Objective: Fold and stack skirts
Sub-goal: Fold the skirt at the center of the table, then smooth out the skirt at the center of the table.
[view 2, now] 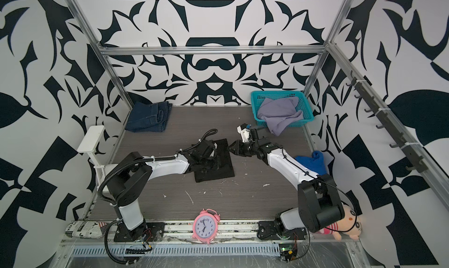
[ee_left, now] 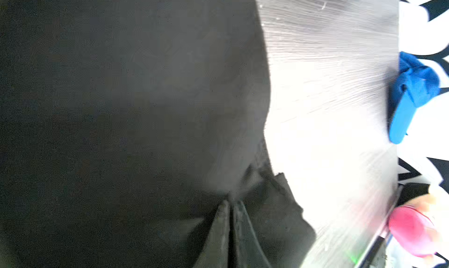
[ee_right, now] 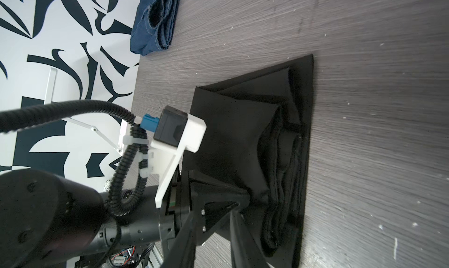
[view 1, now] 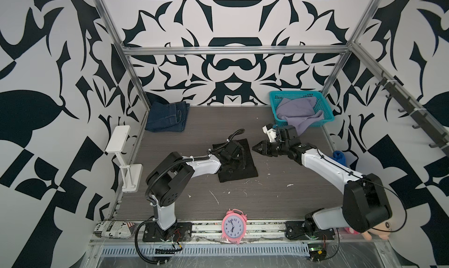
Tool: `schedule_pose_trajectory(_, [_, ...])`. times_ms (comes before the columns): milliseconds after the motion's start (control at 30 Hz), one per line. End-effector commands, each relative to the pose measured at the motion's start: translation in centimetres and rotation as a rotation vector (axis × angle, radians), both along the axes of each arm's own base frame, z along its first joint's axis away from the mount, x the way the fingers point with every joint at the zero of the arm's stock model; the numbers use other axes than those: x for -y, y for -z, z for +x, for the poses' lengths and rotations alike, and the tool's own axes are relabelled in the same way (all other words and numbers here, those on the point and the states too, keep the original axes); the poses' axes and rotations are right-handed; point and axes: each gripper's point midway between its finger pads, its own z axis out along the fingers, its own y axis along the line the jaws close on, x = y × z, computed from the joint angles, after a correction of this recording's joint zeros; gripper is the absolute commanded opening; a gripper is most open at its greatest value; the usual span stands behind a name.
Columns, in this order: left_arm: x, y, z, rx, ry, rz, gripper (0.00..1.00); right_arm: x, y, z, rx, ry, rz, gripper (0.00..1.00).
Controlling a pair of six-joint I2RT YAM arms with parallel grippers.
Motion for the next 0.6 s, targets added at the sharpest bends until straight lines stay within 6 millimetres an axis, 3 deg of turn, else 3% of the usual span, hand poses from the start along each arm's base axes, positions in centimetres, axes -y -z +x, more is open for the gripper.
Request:
schedule_pose_trajectory(0, [0.0,-1.9,0.5,0.059,-0.008,-0.031,0.14,-1.2,-2.8,0.1,0.061,-0.056,0.071,0.28])
schedule_pose_trajectory(233, [-3.8,-10.1,1.8,0.301,-0.076,-0.073,0.33,-2.7,-2.5,-1.8,0.033,-0.153,0.154,0.29])
schedule_pose_trajectory(300, [-5.6,-11.6,2.0,0.365,-0.11,-0.101,0.4,-3.2,-2.1,-2.0,0.019,-0.167,0.165,0.29])
schedule_pose_trajectory(367, [-7.5,-11.2,2.2,0.381,-0.159,-0.114,0.42,-3.8,-1.9,-2.1,0.017,-0.181,0.171,0.29])
schedule_pose_trajectory(433, [-8.6,-10.1,2.0,0.326,-0.192,-0.158,0.33,-5.0,-1.6,-2.4,0.014,-0.21,0.165,0.29])
schedule_pose_trajectory(567, [-8.8,-7.7,0.7,0.255,-0.191,-0.199,0.21,-6.9,0.3,-3.2,-0.019,-0.254,0.127,0.28])
